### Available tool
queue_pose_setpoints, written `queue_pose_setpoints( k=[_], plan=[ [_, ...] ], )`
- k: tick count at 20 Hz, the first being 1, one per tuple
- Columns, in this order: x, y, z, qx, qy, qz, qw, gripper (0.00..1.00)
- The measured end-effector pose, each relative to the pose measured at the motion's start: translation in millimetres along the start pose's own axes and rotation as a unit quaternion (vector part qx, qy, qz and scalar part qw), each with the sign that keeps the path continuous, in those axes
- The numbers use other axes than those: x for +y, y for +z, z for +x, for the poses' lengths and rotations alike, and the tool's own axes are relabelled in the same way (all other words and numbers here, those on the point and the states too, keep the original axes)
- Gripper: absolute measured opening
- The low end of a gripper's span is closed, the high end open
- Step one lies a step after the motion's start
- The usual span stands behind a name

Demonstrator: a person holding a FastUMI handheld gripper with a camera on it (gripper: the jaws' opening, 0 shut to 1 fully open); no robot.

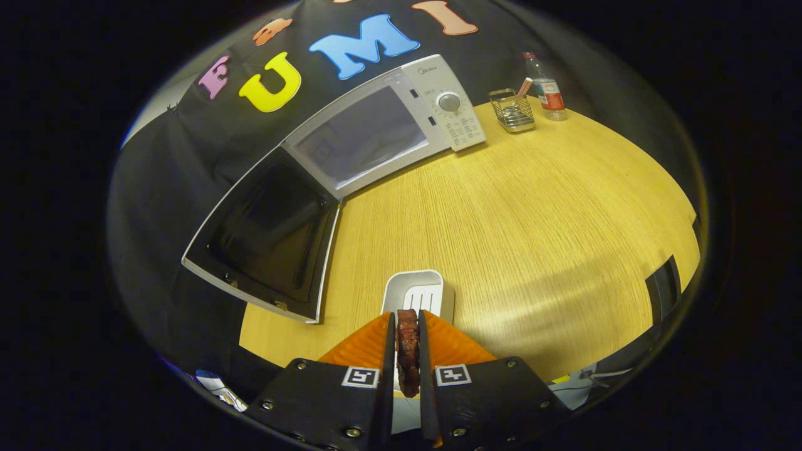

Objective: Open the microwave, put the food inside, and close the microwave door.

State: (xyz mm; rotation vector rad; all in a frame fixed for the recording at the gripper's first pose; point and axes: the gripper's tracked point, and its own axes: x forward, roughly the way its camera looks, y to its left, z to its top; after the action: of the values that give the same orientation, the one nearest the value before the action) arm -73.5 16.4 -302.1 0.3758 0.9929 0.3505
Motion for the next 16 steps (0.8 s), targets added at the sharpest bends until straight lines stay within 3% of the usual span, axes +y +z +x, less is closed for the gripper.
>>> queue_pose_setpoints(
  k=[3, 4, 10, 16],
  plan=[
    [7, -18, -1, 0.026, 0.015, -0.009, 1.0, 0.18],
    [7, -12, 7, 0.017, 0.012, -0.014, 1.0, 0.05],
    [15, -9, 3, 0.012, 0.004, -0.053, 0.999, 0.05],
    [26, 22, -8, -0.019, 0.024, -0.01, 0.999, 0.05]
  ],
)
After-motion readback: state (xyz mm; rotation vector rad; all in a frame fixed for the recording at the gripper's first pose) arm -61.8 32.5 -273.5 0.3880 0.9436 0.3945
